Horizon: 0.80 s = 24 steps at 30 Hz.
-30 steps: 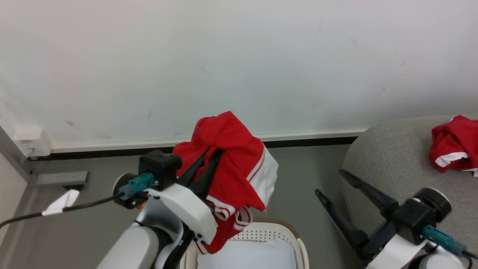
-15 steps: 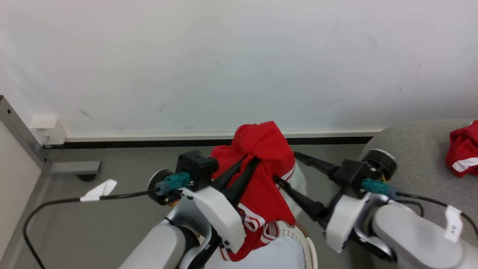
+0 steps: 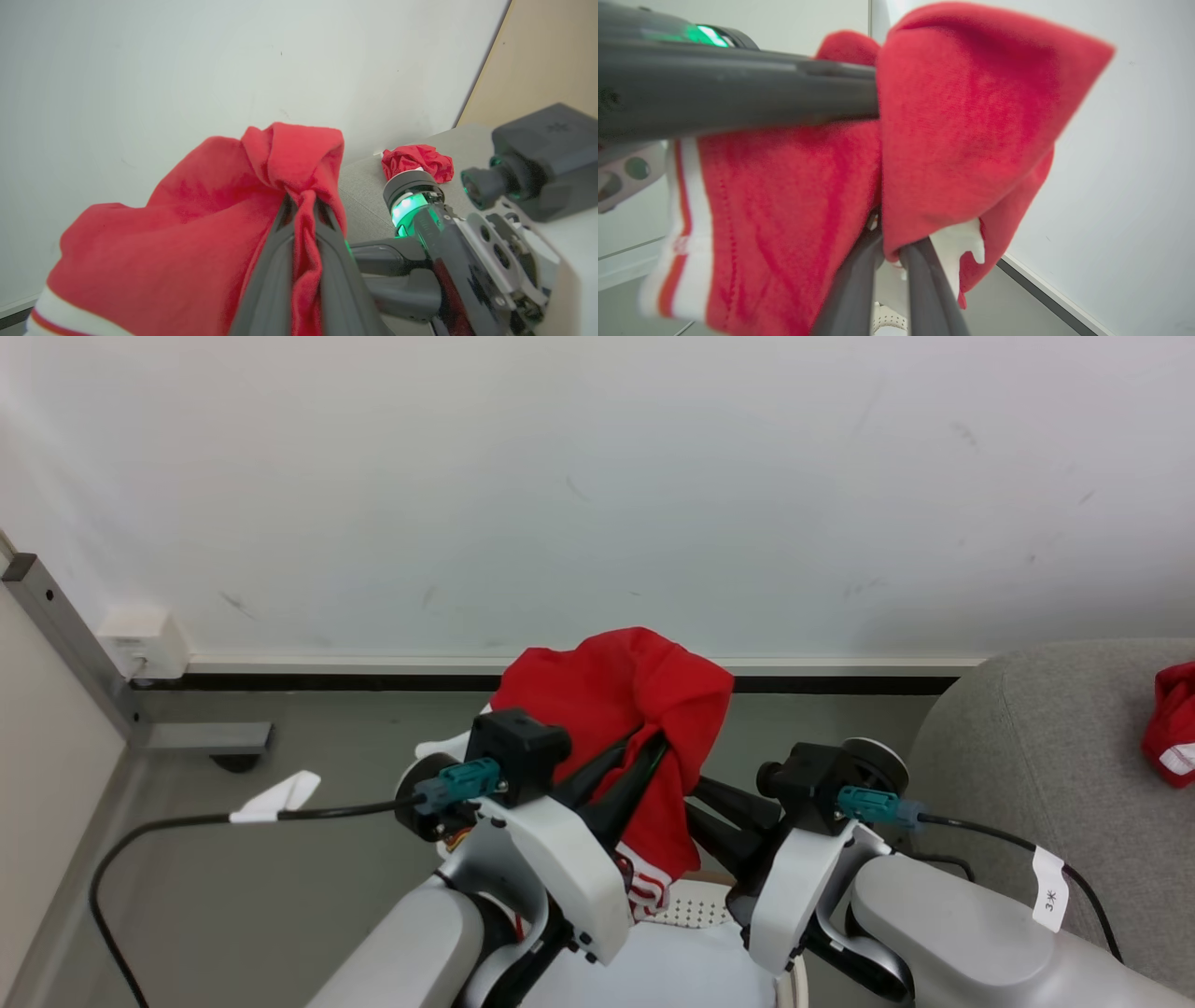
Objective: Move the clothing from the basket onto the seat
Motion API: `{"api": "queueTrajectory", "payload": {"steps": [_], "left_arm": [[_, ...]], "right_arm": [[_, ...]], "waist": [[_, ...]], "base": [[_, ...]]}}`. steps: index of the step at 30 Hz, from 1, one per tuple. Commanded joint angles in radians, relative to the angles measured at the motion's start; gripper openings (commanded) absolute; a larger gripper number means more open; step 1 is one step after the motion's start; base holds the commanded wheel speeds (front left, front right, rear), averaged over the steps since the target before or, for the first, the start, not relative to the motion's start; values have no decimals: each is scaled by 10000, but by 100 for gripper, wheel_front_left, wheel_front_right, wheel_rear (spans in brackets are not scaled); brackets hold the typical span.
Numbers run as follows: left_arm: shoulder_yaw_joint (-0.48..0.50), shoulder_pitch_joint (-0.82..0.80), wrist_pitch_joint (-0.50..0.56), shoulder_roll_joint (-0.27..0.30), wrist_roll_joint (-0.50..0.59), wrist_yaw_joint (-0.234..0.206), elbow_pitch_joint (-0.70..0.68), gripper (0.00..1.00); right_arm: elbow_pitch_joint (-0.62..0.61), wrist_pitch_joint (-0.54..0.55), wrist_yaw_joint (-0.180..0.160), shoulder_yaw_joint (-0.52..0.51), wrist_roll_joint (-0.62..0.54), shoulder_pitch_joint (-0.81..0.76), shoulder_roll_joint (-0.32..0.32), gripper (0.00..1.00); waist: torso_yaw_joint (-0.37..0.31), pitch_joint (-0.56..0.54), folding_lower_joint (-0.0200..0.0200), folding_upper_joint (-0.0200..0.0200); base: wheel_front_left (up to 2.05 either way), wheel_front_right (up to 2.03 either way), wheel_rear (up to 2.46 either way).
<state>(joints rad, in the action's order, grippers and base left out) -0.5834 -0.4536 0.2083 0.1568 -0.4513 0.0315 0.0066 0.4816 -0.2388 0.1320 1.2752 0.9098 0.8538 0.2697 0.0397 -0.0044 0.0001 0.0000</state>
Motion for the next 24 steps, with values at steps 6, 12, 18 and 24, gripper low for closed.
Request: {"api": "queueTrajectory", "payload": {"steps": [6, 12, 18, 24], "left_arm": [[107, -66, -135, 196, -27, -97, 58, 0], [77, -45, -183, 246, 41, -168, 90, 0], [23, -65, -180, 295, 89, -203, 127, 0], [20, 11, -260, 340, 155, -319, 191, 48]], "right_arm": [[158, -243, -26, 46, 245, 261, -58, 0], [186, -287, -26, 55, 266, 258, -10, 0], [137, -277, -26, -13, 450, 334, 17, 0], [-27, -278, -26, -638, 326, 346, 191, 0]], "waist": [[-126, 47, -1, 0], [-202, 86, -1, 0], [-258, 129, -1, 0], [-334, 144, -1, 0]], "base": [[0, 0, 0], [0, 0, 0], [0, 0, 0], [0, 0, 0]]}}
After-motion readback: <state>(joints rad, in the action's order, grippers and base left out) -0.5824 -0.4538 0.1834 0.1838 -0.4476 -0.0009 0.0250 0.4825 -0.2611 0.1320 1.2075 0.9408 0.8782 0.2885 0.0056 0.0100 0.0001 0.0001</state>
